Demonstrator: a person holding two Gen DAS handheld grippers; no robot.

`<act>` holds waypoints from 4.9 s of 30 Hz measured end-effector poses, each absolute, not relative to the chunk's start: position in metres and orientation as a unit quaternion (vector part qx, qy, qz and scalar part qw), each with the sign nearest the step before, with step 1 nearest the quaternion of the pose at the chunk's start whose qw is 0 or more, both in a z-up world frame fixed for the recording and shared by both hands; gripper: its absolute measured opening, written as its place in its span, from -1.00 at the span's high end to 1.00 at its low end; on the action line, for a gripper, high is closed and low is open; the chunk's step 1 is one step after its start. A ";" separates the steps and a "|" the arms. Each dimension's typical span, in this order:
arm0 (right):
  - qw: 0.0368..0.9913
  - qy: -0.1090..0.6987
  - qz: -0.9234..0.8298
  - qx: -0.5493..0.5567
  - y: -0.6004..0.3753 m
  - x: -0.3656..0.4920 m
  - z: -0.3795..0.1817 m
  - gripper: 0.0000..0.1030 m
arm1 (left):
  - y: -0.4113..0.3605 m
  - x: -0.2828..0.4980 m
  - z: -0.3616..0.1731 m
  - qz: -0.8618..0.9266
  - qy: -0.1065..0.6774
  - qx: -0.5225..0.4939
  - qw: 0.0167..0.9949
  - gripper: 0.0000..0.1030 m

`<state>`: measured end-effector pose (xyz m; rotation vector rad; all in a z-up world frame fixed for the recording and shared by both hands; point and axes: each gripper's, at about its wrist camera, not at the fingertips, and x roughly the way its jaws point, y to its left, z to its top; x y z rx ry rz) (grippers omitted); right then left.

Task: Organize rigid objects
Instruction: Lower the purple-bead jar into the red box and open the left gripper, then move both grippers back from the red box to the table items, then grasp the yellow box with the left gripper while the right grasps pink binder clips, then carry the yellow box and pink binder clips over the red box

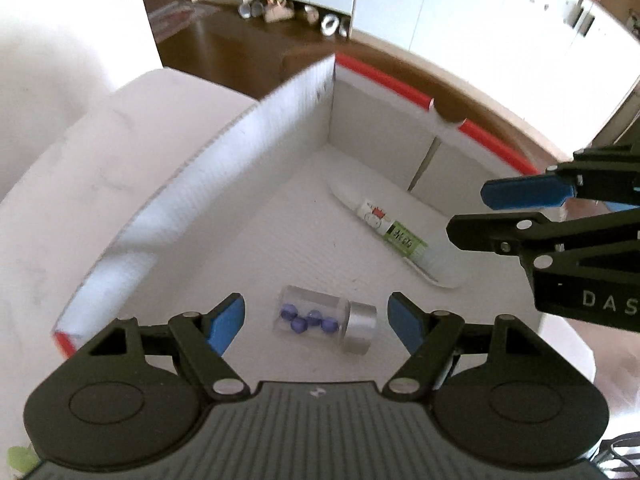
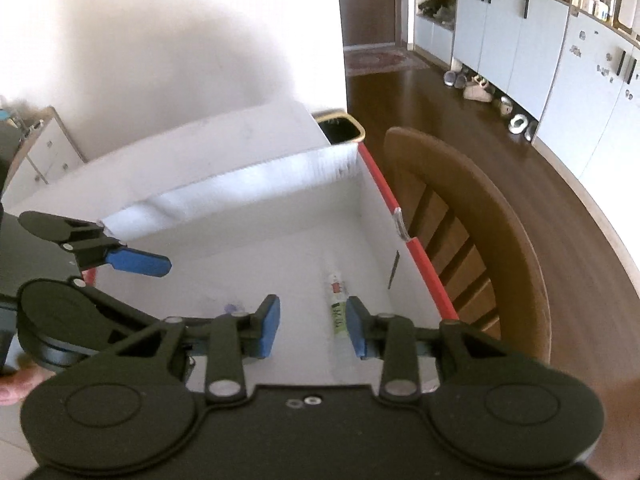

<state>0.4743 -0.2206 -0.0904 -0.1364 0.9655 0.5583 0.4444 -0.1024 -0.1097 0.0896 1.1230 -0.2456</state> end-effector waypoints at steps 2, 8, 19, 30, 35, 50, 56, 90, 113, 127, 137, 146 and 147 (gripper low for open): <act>0.850 0.450 0.267 -0.064 -0.221 0.466 -0.083 0.25 | -0.099 0.436 -0.100 -0.117 0.520 0.035 0.846 -0.52; 0.861 0.425 0.274 -0.058 -0.217 0.437 -0.066 0.18 | -0.097 0.419 -0.081 -0.110 0.490 0.024 0.865 -0.52; 0.871 0.388 0.298 -0.036 -0.213 0.386 -0.037 -0.02 | -0.065 0.367 -0.048 -0.093 0.436 -0.004 0.895 -0.52; 0.868 0.355 0.344 -0.047 -0.189 0.328 -0.011 -0.25 | -0.028 0.288 -0.010 -0.079 0.379 -0.019 0.922 -0.52; 0.865 0.345 0.361 -0.047 -0.178 0.303 -0.007 -0.48 | -0.005 0.251 0.001 -0.057 0.359 -0.034 0.931 -0.54; 0.849 0.316 0.419 -0.062 -0.145 0.233 -0.018 -0.83 | 0.053 0.164 -0.022 0.000 0.345 -0.092 0.934 -0.80; 0.842 0.313 0.432 -0.080 -0.131 0.217 -0.031 -0.83 | 0.066 0.141 -0.043 0.014 0.333 -0.114 0.936 -0.99; 0.805 0.404 0.422 -0.103 -0.046 0.223 -0.131 -0.62 | 0.062 0.125 -0.200 0.134 0.365 -0.103 0.916 -0.99; 0.801 0.412 0.409 -0.145 -0.008 0.226 -0.167 0.36 | 0.048 0.148 -0.222 0.188 0.349 -0.058 0.916 -0.59; 0.819 0.402 0.395 -0.110 -0.026 0.226 -0.167 0.51 | 0.067 0.144 -0.218 0.190 0.350 -0.087 0.913 0.20; 0.832 0.384 0.391 -0.085 -0.039 0.221 -0.159 0.53 | 0.076 0.137 -0.214 0.182 0.345 -0.097 0.915 0.42; 0.833 0.381 0.394 -0.077 -0.051 0.222 -0.128 0.53 | 0.085 0.128 -0.186 0.176 0.338 -0.120 0.917 0.42; 0.833 0.382 0.393 -0.074 -0.053 0.222 -0.125 0.53 | 0.085 0.127 -0.181 0.173 0.338 -0.121 0.917 0.42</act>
